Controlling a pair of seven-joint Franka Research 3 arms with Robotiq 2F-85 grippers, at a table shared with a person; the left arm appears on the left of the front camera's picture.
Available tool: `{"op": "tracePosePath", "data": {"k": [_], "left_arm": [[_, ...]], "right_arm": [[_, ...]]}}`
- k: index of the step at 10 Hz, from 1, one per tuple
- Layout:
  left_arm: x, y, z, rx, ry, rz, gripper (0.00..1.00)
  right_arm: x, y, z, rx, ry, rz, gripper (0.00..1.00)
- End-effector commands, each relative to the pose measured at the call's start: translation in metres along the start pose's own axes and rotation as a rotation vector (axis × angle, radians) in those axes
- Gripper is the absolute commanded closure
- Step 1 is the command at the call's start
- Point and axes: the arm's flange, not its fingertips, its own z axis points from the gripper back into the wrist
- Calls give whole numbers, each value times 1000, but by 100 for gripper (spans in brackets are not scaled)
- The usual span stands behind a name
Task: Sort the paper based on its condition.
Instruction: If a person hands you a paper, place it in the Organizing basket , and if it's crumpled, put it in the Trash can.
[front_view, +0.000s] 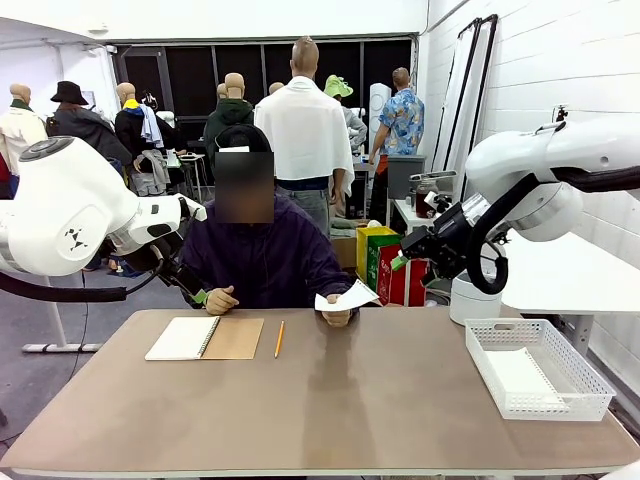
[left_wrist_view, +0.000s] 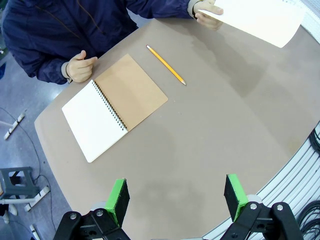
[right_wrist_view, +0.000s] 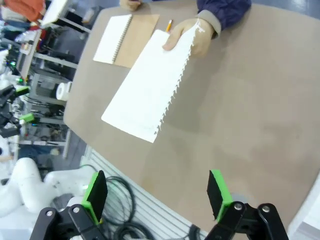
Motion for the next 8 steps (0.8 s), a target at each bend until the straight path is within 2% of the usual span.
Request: {"op": "tracePosePath", "data": {"k": [1, 6, 8], "left_arm": [[-1, 1, 0, -2, 3, 2, 0], [-1, 1, 0, -2, 3, 2, 0], [-1, 1, 0, -2, 3, 2, 0]], "right_arm": [[24, -18, -18, 101, 33, -104, 0], [55, -61, -63, 153, 74, -297, 0], [68, -70, -81, 264, 120, -388, 0]]}}
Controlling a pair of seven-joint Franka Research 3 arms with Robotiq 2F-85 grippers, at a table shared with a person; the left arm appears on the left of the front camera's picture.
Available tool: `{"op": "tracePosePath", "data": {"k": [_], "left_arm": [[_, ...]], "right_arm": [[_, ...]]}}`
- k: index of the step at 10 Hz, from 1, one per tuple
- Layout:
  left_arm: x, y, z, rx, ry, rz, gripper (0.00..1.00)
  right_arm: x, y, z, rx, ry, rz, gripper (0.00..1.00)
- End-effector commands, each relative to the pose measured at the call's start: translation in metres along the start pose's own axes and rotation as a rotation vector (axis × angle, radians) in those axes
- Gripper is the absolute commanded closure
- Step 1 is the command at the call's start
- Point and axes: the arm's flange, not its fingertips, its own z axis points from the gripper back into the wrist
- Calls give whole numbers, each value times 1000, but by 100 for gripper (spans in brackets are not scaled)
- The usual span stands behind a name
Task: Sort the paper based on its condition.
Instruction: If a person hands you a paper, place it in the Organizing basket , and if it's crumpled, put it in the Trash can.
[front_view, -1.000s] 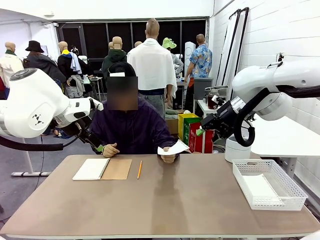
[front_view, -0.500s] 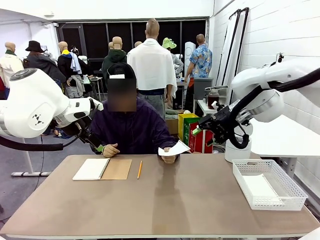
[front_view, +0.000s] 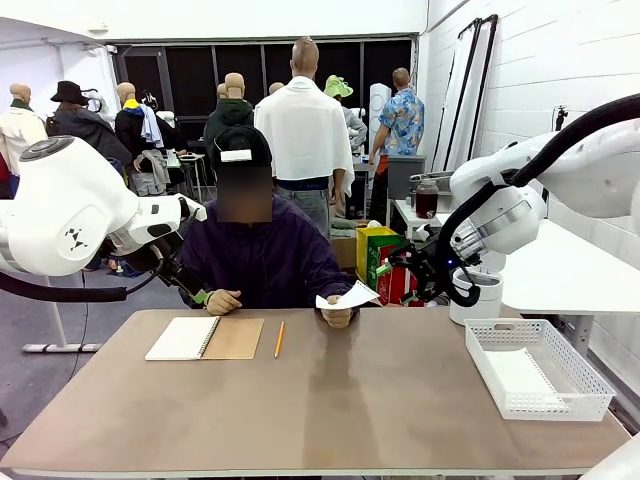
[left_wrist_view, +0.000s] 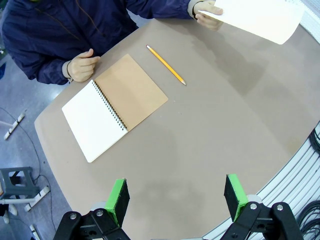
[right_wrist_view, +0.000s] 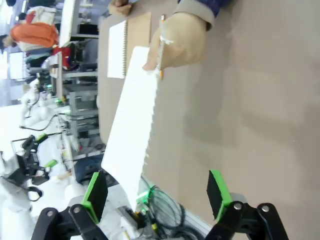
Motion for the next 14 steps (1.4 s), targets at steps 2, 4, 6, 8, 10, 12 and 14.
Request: {"op": "tracePosePath", "data": {"k": [2, 4, 6, 8, 10, 12, 14], "left_arm": [[-1, 1, 0, -2, 3, 3, 0], [-1, 1, 0, -2, 3, 3, 0], [-1, 1, 0, -2, 3, 3, 0], [-1, 1, 0, -2, 3, 3, 0], [-1, 1, 0, -2, 3, 3, 0], [-1, 1, 0, -2, 3, 3, 0], [-1, 1, 0, -2, 3, 3, 0]], "right_arm": [[25, -1, -16, 104, 51, -133, 0], [34, -6, -29, 148, 96, -195, 0], [39, -11, -40, 159, 124, -248, 0], [41, -11, -48, 172, 138, -265, 0], [44, -11, -54, 164, 143, -273, 36], [45, -10, -57, 168, 148, -277, 59], [46, -12, -57, 172, 153, -276, 81]]}}
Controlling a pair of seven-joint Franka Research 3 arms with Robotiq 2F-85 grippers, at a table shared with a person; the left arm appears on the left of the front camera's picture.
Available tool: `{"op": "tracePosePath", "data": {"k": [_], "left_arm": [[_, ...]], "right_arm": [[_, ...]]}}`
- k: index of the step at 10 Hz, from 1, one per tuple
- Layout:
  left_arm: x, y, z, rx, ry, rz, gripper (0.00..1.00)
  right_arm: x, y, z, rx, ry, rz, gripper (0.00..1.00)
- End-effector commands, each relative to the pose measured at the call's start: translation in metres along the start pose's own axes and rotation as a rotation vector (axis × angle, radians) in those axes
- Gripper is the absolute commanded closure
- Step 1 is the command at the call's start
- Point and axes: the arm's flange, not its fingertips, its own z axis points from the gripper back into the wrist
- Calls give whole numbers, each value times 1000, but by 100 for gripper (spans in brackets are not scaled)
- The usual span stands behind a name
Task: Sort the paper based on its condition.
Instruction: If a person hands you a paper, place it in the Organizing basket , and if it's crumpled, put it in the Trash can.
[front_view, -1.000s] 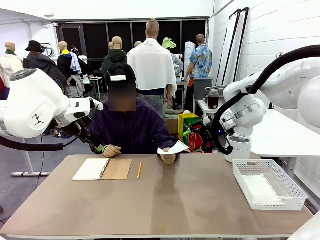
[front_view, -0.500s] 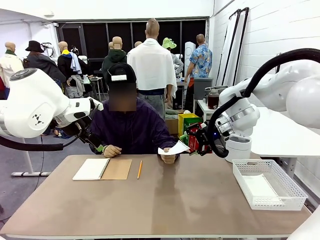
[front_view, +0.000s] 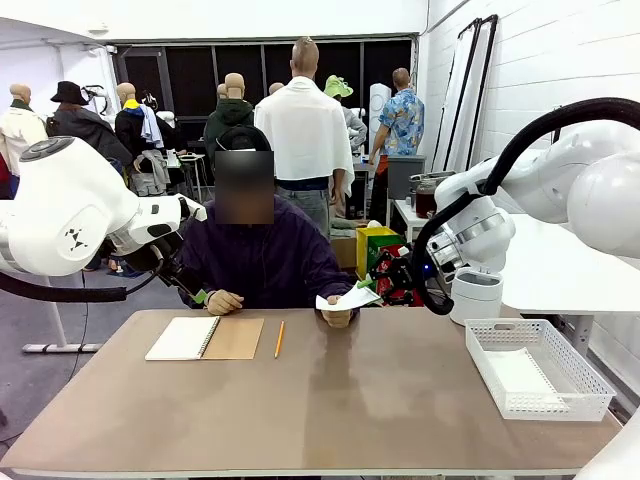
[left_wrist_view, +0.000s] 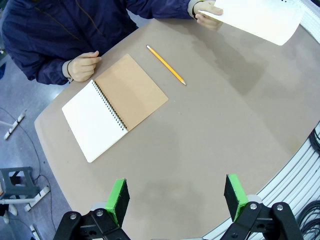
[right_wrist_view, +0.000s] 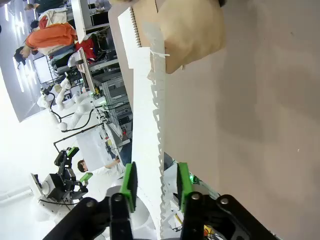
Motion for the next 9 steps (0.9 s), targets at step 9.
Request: {"op": "tracePosePath", "data": {"k": [9], "left_arm": [[-1, 1, 0, -2, 3, 3, 0]], "right_arm": [[-12, 23, 21, 75, 65, 78, 100]]}}
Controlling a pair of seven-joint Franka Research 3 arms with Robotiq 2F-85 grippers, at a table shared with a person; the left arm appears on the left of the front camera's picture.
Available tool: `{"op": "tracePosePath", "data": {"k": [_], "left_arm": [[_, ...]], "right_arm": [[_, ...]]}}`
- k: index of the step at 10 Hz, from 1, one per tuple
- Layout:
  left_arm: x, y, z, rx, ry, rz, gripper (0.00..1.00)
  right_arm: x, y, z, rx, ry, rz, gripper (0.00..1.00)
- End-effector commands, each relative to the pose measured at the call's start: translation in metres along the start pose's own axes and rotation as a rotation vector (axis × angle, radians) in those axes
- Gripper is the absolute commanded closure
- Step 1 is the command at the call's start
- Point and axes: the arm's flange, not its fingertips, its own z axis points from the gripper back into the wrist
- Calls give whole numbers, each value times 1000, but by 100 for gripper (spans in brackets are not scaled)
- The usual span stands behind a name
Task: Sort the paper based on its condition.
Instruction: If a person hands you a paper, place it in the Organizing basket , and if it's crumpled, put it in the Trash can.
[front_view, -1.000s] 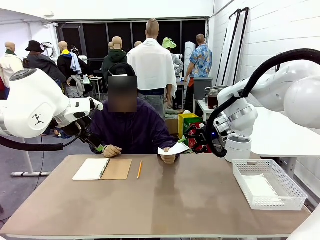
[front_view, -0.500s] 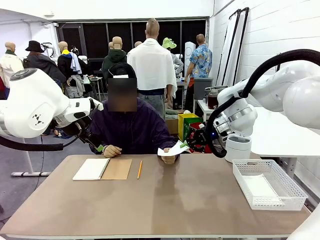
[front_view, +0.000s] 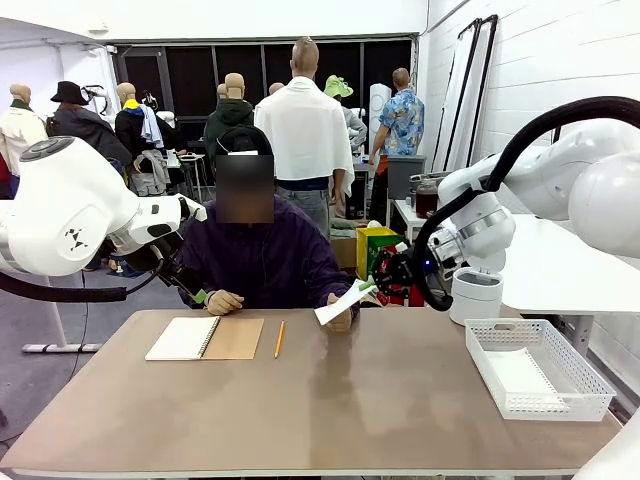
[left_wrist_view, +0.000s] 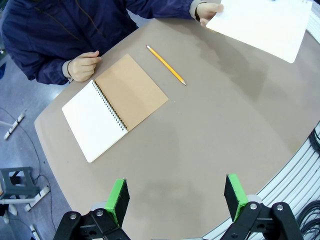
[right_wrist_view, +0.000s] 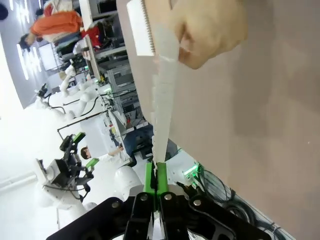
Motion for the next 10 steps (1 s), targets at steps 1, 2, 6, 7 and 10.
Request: {"op": "tracePosePath", "data": {"k": [1, 2, 6, 7, 10], "left_arm": [[-1, 1, 0, -2, 3, 3, 0], [-1, 1, 0, -2, 3, 3, 0], [-1, 1, 0, -2, 3, 3, 0], [-1, 1, 0, -2, 3, 3, 0], [-1, 1, 0, -2, 3, 3, 0]], "right_arm": [[-18, 20, 28, -13, -11, 109, 100], [-33, 28, 50, -112, -48, 183, 100], [-86, 17, 126, -512, -209, 268, 100], [-99, 10, 138, -584, -246, 248, 100], [-111, -10, 161, -739, -379, 149, 100]]}}
